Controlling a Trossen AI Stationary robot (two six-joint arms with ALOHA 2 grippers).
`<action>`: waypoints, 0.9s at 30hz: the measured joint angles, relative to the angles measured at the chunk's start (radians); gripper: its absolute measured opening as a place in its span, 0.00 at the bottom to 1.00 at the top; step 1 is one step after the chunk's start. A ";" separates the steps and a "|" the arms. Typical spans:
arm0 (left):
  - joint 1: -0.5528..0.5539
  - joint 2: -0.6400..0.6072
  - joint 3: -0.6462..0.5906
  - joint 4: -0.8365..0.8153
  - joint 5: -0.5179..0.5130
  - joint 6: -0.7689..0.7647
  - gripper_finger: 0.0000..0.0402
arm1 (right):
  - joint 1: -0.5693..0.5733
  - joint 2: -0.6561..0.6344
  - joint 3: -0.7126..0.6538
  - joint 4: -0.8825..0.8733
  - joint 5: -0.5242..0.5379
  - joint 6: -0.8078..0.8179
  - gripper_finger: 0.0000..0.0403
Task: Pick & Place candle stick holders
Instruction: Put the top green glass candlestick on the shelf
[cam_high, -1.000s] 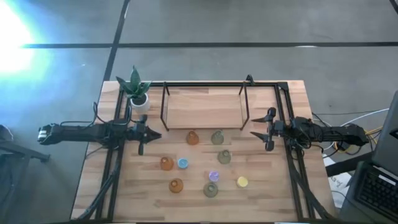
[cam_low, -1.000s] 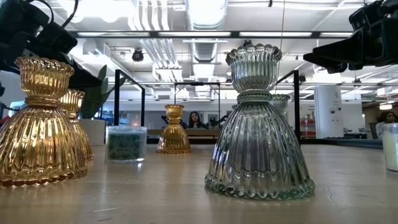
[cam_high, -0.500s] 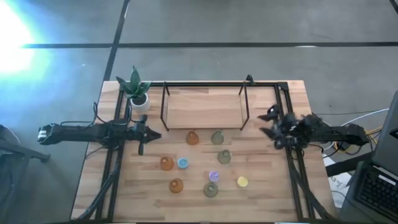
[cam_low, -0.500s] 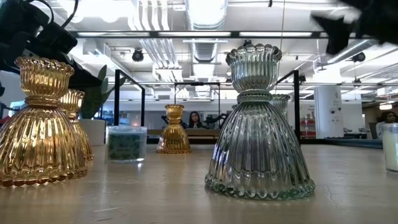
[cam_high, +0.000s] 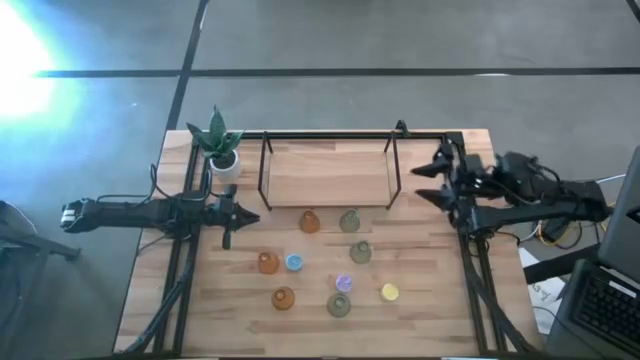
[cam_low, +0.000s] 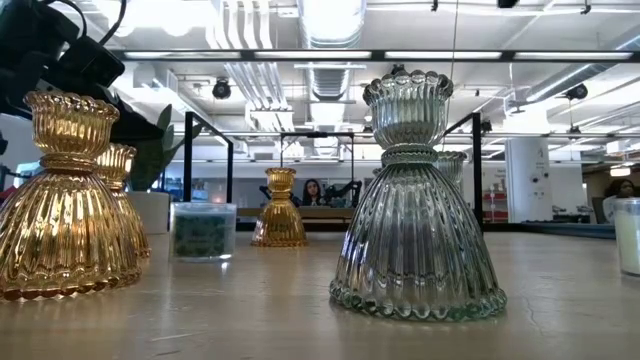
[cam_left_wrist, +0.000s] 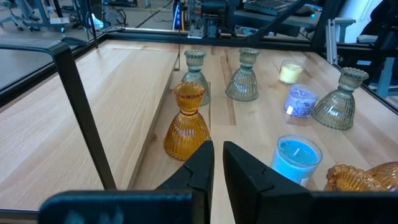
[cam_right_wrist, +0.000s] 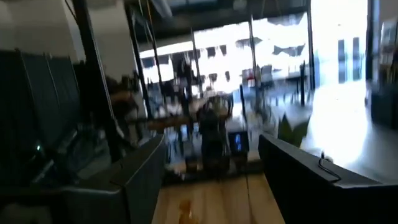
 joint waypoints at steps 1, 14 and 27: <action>0.000 0.000 0.000 0.000 0.000 0.000 0.10 | 0.000 0.041 0.055 -0.062 0.000 0.032 0.62; 0.000 0.000 0.000 -0.001 0.000 0.000 0.10 | 0.000 0.495 0.600 -0.220 -0.001 0.167 0.62; 0.000 0.000 0.000 -0.001 0.000 0.000 0.10 | 0.001 0.860 0.925 -1.054 0.103 0.140 0.53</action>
